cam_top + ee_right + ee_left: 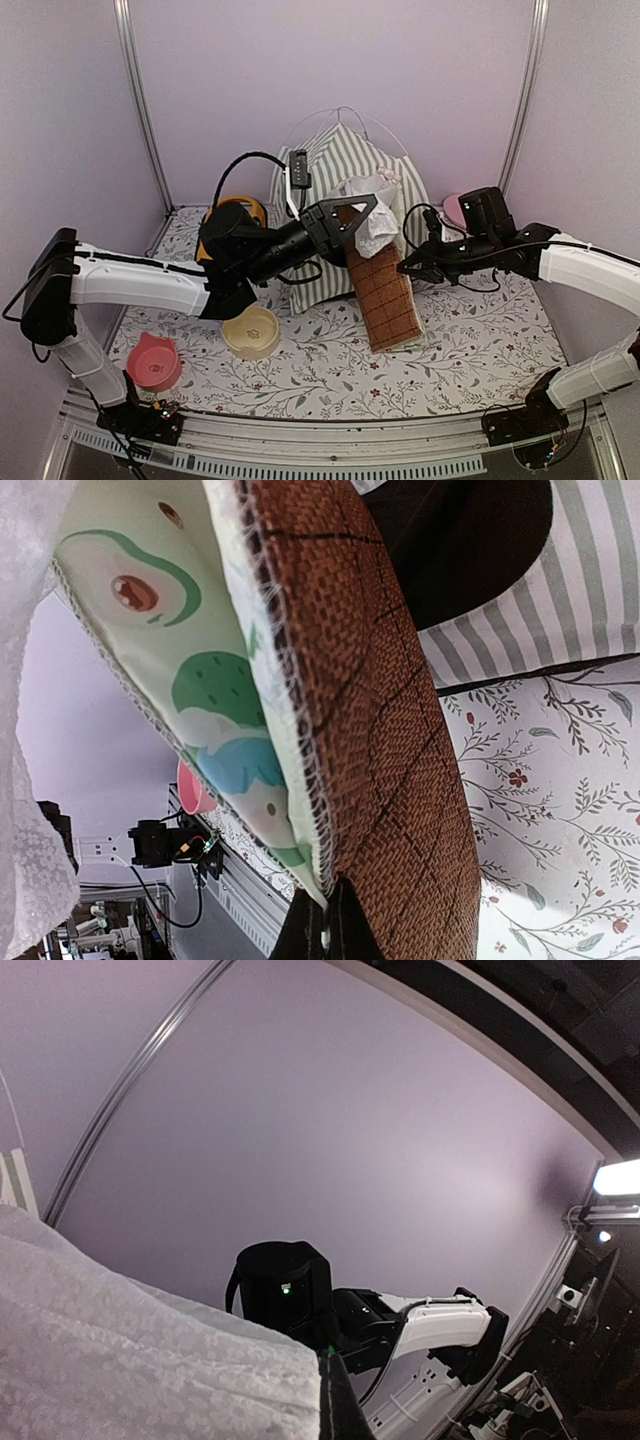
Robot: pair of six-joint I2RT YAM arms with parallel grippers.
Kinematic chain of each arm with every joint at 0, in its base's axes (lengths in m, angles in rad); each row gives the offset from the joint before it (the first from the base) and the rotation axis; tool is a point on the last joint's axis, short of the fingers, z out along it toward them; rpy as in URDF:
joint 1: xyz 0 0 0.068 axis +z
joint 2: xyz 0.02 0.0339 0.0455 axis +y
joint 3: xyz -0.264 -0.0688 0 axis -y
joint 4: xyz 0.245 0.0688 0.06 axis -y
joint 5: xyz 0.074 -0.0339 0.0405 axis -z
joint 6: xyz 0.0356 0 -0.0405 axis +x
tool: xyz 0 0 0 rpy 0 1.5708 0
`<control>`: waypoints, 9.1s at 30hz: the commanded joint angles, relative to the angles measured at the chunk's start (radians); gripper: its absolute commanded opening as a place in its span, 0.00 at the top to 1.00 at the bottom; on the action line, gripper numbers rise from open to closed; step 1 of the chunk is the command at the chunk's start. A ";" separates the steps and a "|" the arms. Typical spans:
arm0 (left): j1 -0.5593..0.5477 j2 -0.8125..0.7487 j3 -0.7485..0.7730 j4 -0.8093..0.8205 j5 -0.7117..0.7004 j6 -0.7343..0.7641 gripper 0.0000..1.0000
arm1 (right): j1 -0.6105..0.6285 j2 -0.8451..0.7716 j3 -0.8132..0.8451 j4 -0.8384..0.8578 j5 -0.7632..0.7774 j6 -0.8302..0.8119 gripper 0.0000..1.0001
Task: Set up the pet tent
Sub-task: Place the cushion in the tent.
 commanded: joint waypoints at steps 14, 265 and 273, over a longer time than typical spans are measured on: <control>-0.022 -0.023 -0.042 0.064 -0.011 -0.032 1.00 | -0.011 0.113 0.101 -0.018 0.034 0.053 1.00; -0.012 -0.344 -0.175 -0.449 -0.196 0.061 1.00 | 0.102 0.492 0.032 0.714 0.566 0.064 1.00; -0.013 -0.396 -0.190 -0.493 -0.194 0.055 1.00 | 0.119 0.576 0.174 0.624 0.675 -0.122 1.00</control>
